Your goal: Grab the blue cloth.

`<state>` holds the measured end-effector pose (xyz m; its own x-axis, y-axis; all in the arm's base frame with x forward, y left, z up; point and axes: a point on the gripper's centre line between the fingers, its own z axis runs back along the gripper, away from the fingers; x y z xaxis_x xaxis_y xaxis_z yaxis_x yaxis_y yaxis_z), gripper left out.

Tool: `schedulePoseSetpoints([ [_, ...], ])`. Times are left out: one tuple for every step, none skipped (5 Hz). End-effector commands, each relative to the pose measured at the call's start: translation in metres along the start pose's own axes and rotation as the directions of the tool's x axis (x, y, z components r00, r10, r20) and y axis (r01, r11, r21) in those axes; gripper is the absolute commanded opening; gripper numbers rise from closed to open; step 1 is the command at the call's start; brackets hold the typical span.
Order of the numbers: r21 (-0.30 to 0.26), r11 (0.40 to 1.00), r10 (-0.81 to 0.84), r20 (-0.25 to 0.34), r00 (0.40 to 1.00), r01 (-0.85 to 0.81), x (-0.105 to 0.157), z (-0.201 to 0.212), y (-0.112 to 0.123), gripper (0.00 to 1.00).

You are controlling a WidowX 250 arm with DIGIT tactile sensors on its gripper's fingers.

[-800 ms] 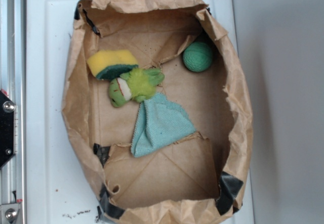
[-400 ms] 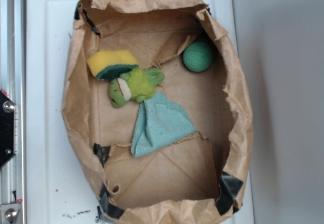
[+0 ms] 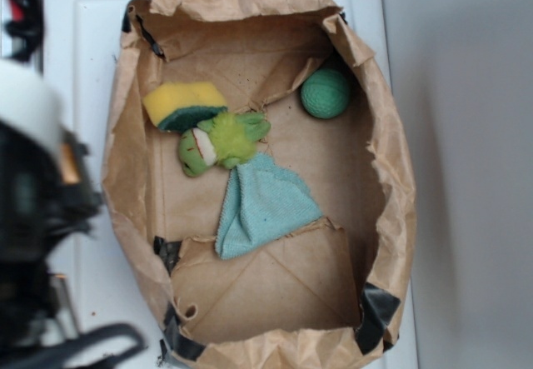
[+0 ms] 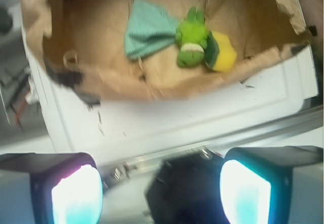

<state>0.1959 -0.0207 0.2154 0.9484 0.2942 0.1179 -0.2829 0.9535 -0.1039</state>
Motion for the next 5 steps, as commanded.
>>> schedulePoseSetpoints([
  [-0.005,0.964,0.260,0.197,0.945,-0.265,0.049,-0.035,0.002,1.00],
  [0.010,0.957,0.279,0.226,0.933,-0.288,0.058,-0.055,0.001,1.00],
  [0.035,0.927,0.351,0.273,0.896,-0.374,0.053,-0.066,0.002,1.00],
  [0.035,0.927,0.351,0.273,0.896,-0.374,0.053,-0.066,0.002,1.00],
  [0.035,0.927,0.351,0.273,0.896,-0.374,0.053,-0.066,0.002,1.00],
])
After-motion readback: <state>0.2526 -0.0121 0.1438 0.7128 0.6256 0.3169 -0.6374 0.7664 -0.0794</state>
